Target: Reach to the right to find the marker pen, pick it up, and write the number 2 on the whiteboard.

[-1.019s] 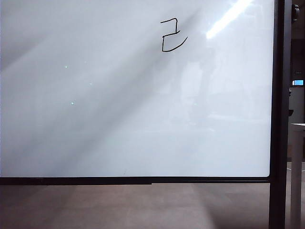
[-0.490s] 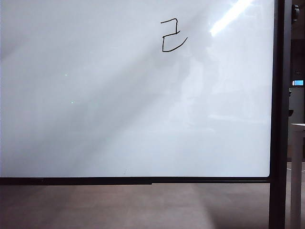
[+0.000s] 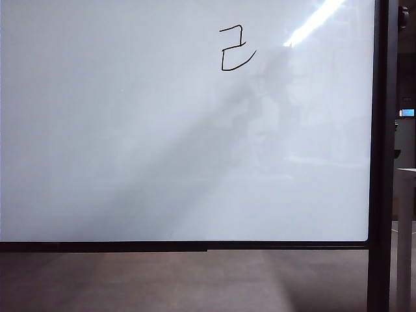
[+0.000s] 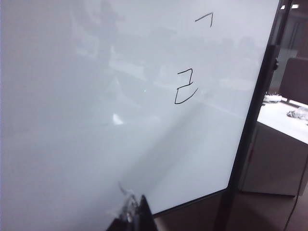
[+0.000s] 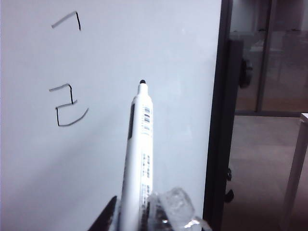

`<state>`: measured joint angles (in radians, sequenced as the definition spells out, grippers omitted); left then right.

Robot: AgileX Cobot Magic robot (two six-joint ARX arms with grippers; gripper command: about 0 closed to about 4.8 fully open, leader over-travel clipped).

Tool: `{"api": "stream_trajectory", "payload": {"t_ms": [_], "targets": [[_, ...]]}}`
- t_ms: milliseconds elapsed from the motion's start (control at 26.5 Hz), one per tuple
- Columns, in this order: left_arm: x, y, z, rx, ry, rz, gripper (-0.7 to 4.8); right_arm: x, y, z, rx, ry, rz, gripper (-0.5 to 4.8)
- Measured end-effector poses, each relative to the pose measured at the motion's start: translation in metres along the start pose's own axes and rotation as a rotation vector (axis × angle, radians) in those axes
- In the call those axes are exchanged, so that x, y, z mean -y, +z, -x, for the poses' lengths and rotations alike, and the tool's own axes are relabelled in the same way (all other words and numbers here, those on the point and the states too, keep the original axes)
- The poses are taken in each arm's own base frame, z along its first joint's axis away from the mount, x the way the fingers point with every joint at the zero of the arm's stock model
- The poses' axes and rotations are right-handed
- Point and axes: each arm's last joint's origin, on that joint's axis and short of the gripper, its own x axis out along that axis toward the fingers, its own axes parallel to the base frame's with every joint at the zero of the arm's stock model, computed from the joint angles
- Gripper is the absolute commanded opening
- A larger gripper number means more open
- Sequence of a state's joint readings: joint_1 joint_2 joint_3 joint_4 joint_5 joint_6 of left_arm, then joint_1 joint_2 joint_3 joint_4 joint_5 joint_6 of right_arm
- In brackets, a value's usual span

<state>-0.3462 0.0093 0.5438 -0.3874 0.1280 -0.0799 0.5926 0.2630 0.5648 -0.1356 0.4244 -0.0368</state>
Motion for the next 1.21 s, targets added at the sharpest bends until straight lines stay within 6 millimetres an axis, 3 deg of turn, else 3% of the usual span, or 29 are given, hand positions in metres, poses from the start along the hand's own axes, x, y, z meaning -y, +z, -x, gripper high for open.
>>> {"api": "stream_trajectory", "payload": {"t_ms": [151,340,1207], "targets": [[-0.002,-0.015,-0.001,-0.123,0.029,0.018,-0.05,0.002,-0.027,0.006,-0.025,0.004,0.015,0.55],[-0.003,-0.021,-0.003,-0.135,0.026,-0.023,-0.06,0.004,-0.050,0.013,-0.056,0.001,0.031,0.54],[-0.011,-0.084,-0.032,-0.168,0.010,-0.034,-0.05,0.006,-0.055,0.018,-0.085,0.027,0.044,0.54]]}}
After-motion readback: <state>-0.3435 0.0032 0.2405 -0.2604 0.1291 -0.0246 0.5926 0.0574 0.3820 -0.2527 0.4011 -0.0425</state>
